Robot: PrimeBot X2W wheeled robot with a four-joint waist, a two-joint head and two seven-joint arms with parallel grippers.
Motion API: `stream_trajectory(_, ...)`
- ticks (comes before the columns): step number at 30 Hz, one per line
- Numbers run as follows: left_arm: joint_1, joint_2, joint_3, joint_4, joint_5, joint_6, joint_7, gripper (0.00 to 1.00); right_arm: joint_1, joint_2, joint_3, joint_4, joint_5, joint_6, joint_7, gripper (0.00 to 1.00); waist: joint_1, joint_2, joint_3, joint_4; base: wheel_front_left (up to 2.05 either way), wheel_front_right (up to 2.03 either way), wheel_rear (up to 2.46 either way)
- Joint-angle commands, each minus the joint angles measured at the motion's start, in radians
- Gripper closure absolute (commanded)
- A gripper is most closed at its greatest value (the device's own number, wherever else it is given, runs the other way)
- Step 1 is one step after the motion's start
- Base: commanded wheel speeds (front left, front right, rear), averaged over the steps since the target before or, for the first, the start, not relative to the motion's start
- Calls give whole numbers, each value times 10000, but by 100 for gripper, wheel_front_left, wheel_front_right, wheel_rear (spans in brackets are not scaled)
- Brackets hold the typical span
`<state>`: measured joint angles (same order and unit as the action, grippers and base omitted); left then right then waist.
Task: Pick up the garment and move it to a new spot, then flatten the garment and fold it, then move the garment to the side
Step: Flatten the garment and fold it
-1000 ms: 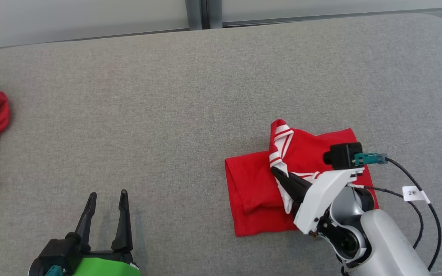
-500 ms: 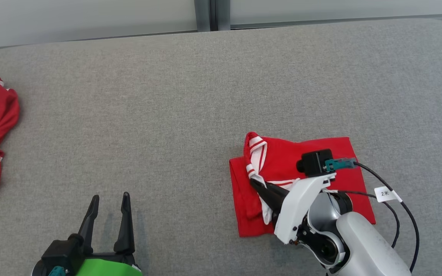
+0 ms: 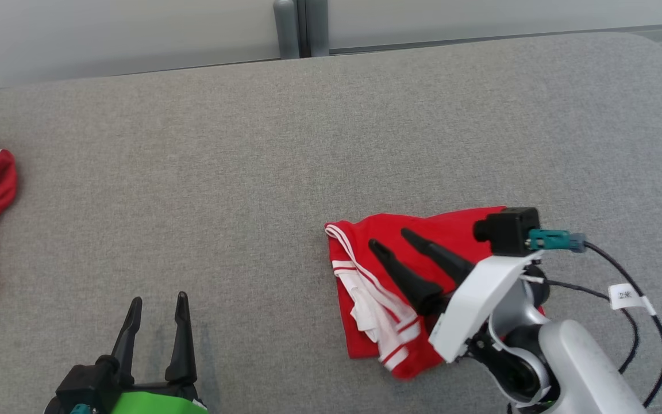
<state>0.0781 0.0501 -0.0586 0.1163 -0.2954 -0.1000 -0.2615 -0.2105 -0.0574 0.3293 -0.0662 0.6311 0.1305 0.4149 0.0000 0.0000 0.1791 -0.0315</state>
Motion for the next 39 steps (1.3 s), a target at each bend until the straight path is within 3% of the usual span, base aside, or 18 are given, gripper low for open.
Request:
stream_trajectory(1, 115, 15, 43, -38, -16, 50, -45, 0, 83, -149, -91, -195, -154, 3, -121, 0, 0, 0, -9, -38, 0, 0, 0)
stream_trajectory(10, 159, 15, 93, -200, -34, 60, -43, 0, 445, -1147, -1124, -1265, -1441, 1, -2217, 0, 0, 0, -100, -227, 0, 0, 0)
stream_trajectory(22, 32, 16, -16, -31, 72, 1, -39, 0, 1717, -1568, -3214, 728, -4022, 1, -6428, 0, 0, 0, -400, -163, 0, 0, 0)
stream_trajectory(25, 42, 15, -22, 100, 136, -36, -39, 0, 1900, -1496, -3784, 1566, -4412, 0, -6788, 0, 0, 0, -542, -148, 0, 0, 0)
stream_trajectory(30, 36, 16, 123, 381, 214, -56, -37, 0, 2367, -1154, -4508, 1456, -4750, 0, -6802, 0, 0, 0, -853, 7, 0, 0, 0)
stream_trajectory(39, 326, 16, 517, 745, 108, 64, -39, 0, 3207, -890, -4871, 1538, -5111, -3, -6807, 0, 0, 0, -1397, 194, 0, 0, 0)
